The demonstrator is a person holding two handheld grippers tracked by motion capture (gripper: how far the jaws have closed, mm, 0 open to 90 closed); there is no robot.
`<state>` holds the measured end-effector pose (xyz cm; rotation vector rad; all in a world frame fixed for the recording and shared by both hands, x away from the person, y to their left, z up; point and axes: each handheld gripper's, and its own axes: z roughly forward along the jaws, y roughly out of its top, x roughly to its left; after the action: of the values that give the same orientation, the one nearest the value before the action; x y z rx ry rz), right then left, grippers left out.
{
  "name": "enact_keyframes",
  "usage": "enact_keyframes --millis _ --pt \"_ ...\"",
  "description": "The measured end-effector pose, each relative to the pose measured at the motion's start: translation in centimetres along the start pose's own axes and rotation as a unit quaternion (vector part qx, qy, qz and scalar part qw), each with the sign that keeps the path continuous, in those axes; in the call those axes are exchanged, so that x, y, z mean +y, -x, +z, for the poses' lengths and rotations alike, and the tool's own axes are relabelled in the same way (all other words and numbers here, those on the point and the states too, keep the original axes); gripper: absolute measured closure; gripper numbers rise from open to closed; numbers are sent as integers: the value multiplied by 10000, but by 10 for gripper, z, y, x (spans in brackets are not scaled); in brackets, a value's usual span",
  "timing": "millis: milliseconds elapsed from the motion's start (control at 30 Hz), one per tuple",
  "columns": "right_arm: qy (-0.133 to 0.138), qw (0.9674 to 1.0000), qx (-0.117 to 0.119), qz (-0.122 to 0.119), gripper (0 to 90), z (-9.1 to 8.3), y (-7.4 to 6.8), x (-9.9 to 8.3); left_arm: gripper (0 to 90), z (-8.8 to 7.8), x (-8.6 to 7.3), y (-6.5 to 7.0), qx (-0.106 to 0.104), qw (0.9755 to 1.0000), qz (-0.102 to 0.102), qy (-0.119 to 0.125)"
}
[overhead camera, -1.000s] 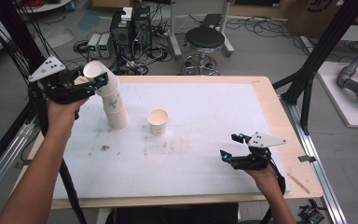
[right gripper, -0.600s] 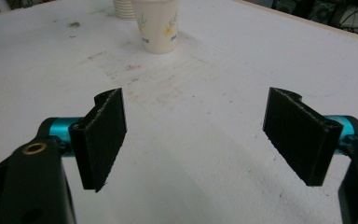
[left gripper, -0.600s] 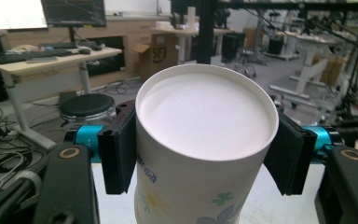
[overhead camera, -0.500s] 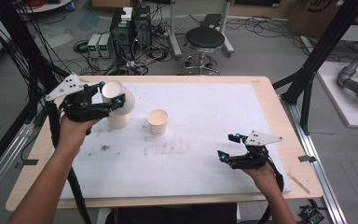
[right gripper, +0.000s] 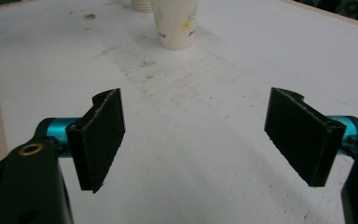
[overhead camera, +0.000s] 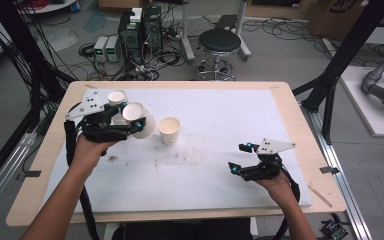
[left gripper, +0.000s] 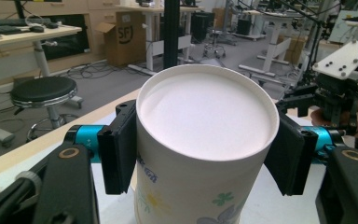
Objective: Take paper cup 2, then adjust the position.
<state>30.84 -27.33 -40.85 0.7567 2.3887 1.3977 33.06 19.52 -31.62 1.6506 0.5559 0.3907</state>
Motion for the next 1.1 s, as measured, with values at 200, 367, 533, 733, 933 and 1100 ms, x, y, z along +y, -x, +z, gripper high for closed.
enact_keyframes --millis 200,367,533,733,933,1100 --pt "52 10000 22 -46 205 -5 -2 0 346 11 -2 6 -204 9998 22 -51" --pt "52 10000 58 -29 205 -6 -3 0 345 21 -6 12 -367 9992 41 -155" --pt "90 9999 120 -53 204 -6 -4 1 345 29 -12 19 -580 9982 34 -151" --pt "136 9995 285 -35 204 -5 -8 4 345 43 -24 32 -880 9957 39 -278" --pt "162 9985 499 -154 204 -1 -16 7 345 58 -36 47 -1235 9915 109 -399" --pt "220 9972 679 -225 204 1 -21 11 345 70 -40 58 -1531 9868 181 -488"
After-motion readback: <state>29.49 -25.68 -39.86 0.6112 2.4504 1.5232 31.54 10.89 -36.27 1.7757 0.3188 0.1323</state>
